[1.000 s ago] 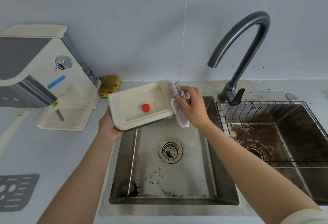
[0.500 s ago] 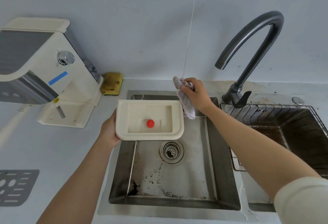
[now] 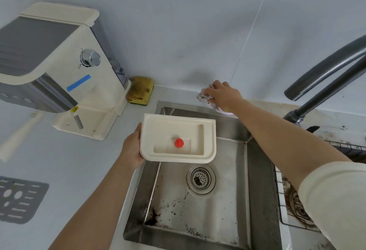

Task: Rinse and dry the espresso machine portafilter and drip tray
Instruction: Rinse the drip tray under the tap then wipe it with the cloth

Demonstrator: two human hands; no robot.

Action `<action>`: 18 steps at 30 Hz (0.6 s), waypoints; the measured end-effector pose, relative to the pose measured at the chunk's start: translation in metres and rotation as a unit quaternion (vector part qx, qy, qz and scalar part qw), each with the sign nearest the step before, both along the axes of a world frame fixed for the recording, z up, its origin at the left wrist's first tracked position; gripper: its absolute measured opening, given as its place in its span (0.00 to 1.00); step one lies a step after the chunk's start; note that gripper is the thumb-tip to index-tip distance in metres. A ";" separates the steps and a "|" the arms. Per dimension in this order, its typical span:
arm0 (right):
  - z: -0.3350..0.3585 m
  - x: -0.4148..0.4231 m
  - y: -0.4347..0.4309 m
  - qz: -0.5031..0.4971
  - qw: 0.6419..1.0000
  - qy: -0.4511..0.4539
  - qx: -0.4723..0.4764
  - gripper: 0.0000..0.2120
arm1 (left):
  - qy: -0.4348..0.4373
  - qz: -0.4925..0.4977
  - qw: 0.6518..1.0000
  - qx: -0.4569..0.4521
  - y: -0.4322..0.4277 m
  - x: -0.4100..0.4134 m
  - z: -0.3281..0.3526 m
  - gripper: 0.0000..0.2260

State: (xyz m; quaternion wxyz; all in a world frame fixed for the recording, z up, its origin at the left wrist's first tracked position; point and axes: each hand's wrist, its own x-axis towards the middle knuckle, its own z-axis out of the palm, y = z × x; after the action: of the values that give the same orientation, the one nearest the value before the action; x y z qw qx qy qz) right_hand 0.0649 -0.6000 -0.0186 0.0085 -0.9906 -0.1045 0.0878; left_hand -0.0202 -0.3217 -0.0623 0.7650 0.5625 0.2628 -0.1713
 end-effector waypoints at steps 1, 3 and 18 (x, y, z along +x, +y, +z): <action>-0.003 0.006 0.004 0.006 1.000 0.004 -0.014 0.19 | 0.001 -0.001 1.000 -0.001 0.000 0.003 -0.002 0.14; -0.010 0.017 0.010 0.005 1.000 0.009 -0.026 0.18 | -0.002 -0.001 1.000 -0.001 0.002 0.008 -0.006 0.14; -0.041 0.024 -0.007 -0.053 0.997 0.061 0.022 0.25 | 0.027 0.000 1.000 0.010 -0.012 0.015 -0.020 0.15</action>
State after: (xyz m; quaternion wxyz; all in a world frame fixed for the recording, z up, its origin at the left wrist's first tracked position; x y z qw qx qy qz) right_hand 0.0890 -0.6066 -0.0591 0.0410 -0.9872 -0.0531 0.1449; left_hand -0.0054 -0.3338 -0.0821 0.7517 0.5654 0.2853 -0.1840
